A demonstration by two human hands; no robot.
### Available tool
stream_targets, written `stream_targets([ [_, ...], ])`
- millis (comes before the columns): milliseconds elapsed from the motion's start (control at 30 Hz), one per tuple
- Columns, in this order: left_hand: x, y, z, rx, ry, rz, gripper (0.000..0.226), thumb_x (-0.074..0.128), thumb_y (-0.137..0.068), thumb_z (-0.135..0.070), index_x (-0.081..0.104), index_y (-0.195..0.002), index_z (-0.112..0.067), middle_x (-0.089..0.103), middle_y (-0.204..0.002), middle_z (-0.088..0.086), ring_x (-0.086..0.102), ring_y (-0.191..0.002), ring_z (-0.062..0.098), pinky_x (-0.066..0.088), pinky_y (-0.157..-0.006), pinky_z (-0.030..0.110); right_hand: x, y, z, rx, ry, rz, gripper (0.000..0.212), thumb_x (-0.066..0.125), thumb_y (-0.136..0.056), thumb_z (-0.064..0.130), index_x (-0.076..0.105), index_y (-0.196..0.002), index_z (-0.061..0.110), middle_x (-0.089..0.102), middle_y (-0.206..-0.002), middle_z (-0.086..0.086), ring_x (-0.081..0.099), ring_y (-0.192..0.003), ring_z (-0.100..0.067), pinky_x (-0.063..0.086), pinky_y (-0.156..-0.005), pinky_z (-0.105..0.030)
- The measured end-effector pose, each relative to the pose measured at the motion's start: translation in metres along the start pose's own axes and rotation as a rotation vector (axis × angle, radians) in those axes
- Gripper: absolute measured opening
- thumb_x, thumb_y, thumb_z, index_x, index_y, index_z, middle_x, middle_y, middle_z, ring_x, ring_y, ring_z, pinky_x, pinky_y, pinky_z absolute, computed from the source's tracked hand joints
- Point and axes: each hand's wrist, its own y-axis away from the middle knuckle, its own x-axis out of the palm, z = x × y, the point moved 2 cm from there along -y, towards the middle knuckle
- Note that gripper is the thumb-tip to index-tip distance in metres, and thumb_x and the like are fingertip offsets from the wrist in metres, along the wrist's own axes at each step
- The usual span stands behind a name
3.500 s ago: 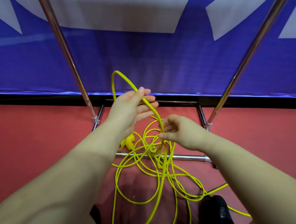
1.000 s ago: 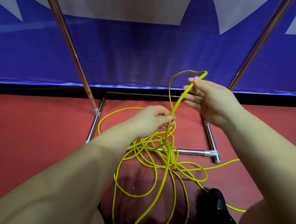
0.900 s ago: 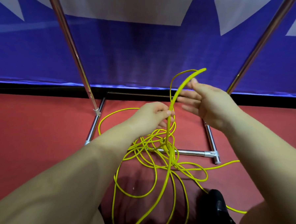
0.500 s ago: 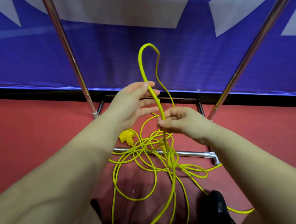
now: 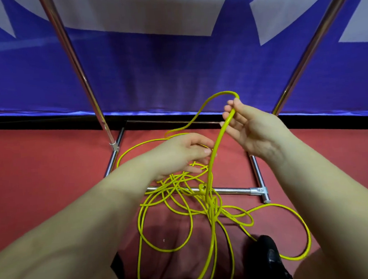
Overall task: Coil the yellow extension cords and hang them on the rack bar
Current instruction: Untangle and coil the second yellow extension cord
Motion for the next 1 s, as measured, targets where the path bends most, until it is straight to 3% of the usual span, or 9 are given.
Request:
stream_targets([
  [133, 0.003, 0.000, -0.002, 0.060, -0.012, -0.019, 0.017, 0.051, -0.093, -0.008, 0.056, -0.092, -0.024, 0.059, -0.088, -0.002, 0.057, -0.080, 0.005, 0.054, -0.075, 0.024, 0.003, 0.000, -0.001, 0.015, -0.040, 0.043, 0.016, 0.053, -0.093, 0.024, 0.061, -0.085, 0.012, 0.068, -0.066, 0.002, 0.068, -0.062, -0.008, 0.056, -0.057, -0.024],
  [200, 0.000, 0.000, -0.007, 0.100, 0.055, -0.107, 0.017, 0.050, -0.094, -0.007, 0.055, -0.092, -0.023, 0.057, -0.085, -0.002, 0.057, -0.075, 0.002, 0.056, -0.074, 0.027, 0.002, 0.000, -0.003, 0.044, 0.003, 0.063, 0.018, 0.053, -0.092, 0.030, 0.060, -0.090, 0.014, 0.069, -0.080, -0.001, 0.069, -0.076, -0.011, 0.058, -0.066, -0.029],
  [367, -0.028, 0.001, -0.019, 0.219, 0.427, -0.363, 0.015, 0.045, -0.096, -0.008, 0.055, -0.097, -0.020, 0.055, -0.085, -0.001, 0.058, -0.071, 0.011, 0.058, -0.064, 0.031, -0.001, 0.007, -0.032, 0.175, 0.593, 0.267, 0.014, 0.057, -0.088, 0.026, 0.061, -0.100, 0.019, 0.064, -0.101, -0.003, 0.061, -0.093, -0.015, 0.045, -0.089, -0.034],
  [467, -0.040, 0.004, -0.022, 0.238, 0.548, -0.413, 0.013, 0.046, -0.096, -0.010, 0.055, -0.099, -0.018, 0.056, -0.083, -0.002, 0.059, -0.065, 0.010, 0.058, -0.059, 0.030, 0.003, 0.015, -0.045, 0.162, 0.707, 0.384, 0.012, 0.061, -0.084, 0.004, 0.061, -0.090, 0.014, 0.064, -0.085, -0.007, 0.061, -0.075, -0.013, 0.047, -0.079, -0.031],
  [567, -0.042, 0.002, -0.021, 0.246, 0.617, -0.439, 0.013, 0.045, -0.097, -0.010, 0.054, -0.104, -0.017, 0.059, -0.088, 0.000, 0.062, -0.076, 0.014, 0.057, -0.060, 0.028, 0.006, 0.017, -0.039, 0.094, 0.714, 0.359, 0.014, 0.060, -0.085, -0.001, 0.060, -0.087, 0.013, 0.065, -0.079, -0.004, 0.063, -0.062, -0.004, 0.054, -0.062, -0.026],
  [700, -0.028, -0.003, -0.010, 0.098, 0.360, -0.301, 0.024, 0.044, -0.098, -0.020, 0.051, -0.121, -0.019, 0.063, -0.109, 0.003, 0.062, -0.098, 0.017, 0.053, -0.079, 0.028, 0.005, 0.011, -0.021, 0.004, 0.497, 0.229, 0.014, 0.053, -0.090, 0.003, 0.060, -0.092, 0.015, 0.067, -0.077, 0.003, 0.065, -0.067, -0.005, 0.057, -0.060, -0.029],
  [833, 0.004, -0.002, 0.005, -0.045, -0.085, 0.013, 0.016, 0.042, -0.099, -0.024, 0.058, -0.102, -0.027, 0.065, -0.098, -0.009, 0.059, -0.096, 0.006, 0.045, -0.084, 0.020, -0.001, 0.004, 0.001, -0.046, 0.110, 0.075, 0.007, 0.053, -0.092, 0.008, 0.057, -0.091, 0.013, 0.067, -0.067, 0.006, 0.067, -0.063, -0.006, 0.056, -0.054, -0.028],
  [933, 0.007, -0.003, 0.005, -0.005, -0.159, -0.021, 0.021, 0.040, -0.100, -0.019, 0.057, -0.090, -0.027, 0.064, -0.087, -0.010, 0.060, -0.085, 0.002, 0.046, -0.081, 0.022, -0.005, 0.002, 0.004, -0.068, 0.024, 0.056, 0.006, 0.054, -0.093, 0.014, 0.055, -0.087, 0.013, 0.066, -0.064, 0.005, 0.068, -0.065, -0.007, 0.058, -0.061, -0.029],
  [1000, 0.003, -0.002, 0.001, 0.025, -0.076, -0.090, 0.023, 0.038, -0.100, -0.019, 0.057, -0.089, -0.025, 0.063, -0.082, -0.008, 0.062, -0.076, 0.000, 0.049, -0.074, 0.020, -0.003, 0.003, 0.000, -0.050, 0.120, 0.095, 0.011, 0.052, -0.094, 0.021, 0.055, -0.084, 0.017, 0.066, -0.068, 0.005, 0.067, -0.072, -0.007, 0.058, -0.071, -0.029],
])
